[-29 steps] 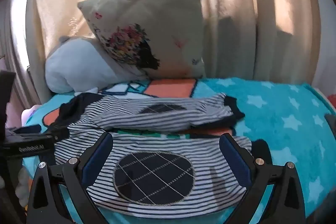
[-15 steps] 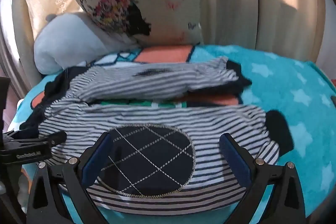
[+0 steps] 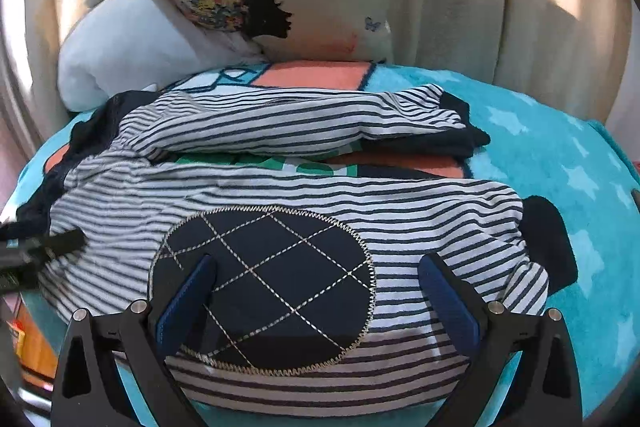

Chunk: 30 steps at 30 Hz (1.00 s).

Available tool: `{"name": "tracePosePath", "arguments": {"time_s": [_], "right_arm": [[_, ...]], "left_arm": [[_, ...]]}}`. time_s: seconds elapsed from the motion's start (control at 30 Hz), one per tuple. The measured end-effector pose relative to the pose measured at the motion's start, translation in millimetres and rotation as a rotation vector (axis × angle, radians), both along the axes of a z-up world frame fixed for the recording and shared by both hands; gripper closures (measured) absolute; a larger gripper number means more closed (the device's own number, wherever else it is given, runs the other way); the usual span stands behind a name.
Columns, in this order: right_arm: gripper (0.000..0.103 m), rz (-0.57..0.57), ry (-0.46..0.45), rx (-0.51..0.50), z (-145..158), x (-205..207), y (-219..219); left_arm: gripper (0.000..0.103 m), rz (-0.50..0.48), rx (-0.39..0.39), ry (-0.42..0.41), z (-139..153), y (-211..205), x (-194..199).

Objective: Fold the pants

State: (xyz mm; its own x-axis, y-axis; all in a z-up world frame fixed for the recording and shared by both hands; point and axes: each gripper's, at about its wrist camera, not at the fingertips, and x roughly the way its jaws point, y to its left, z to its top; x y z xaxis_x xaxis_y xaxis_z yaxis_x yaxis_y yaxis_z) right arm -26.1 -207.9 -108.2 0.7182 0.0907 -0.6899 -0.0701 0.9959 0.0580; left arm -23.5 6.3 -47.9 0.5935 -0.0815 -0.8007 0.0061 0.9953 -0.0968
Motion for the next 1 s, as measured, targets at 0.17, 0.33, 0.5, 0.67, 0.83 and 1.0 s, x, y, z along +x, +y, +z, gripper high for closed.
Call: {"name": "tracePosePath", "arguments": {"time_s": [0.17, 0.33, 0.5, 0.67, 0.83, 1.0], "right_arm": [[0.002, 0.047, 0.05, -0.009, 20.5, -5.3, -8.7], [0.002, 0.08, -0.055, 0.058, 78.0, 2.6, -54.0], [0.002, 0.167, -0.038, 0.002, 108.8, 67.2, -76.4], [0.014, 0.204, 0.068, -0.025, 92.2, 131.6, -80.2], [0.017, 0.29, 0.156, -0.08, 64.4, 177.0, -66.6], [0.018, 0.4, 0.212, -0.052, 46.3, 196.5, -58.4]], "left_arm": [[0.015, -0.049, -0.081, -0.089, 36.3, 20.4, -10.2], [0.015, -0.147, -0.077, -0.061, 65.2, 20.4, 38.2], [0.015, -0.275, -0.049, -0.032, 72.3, 16.5, 106.4], [0.016, -0.338, -0.049, 0.075, 46.3, 12.4, 164.3], [0.019, -0.368, -0.07, 0.136, 22.9, 17.4, 204.5], [0.019, -0.421, -0.108, 0.193, 1.7, 16.9, 229.0]]}}
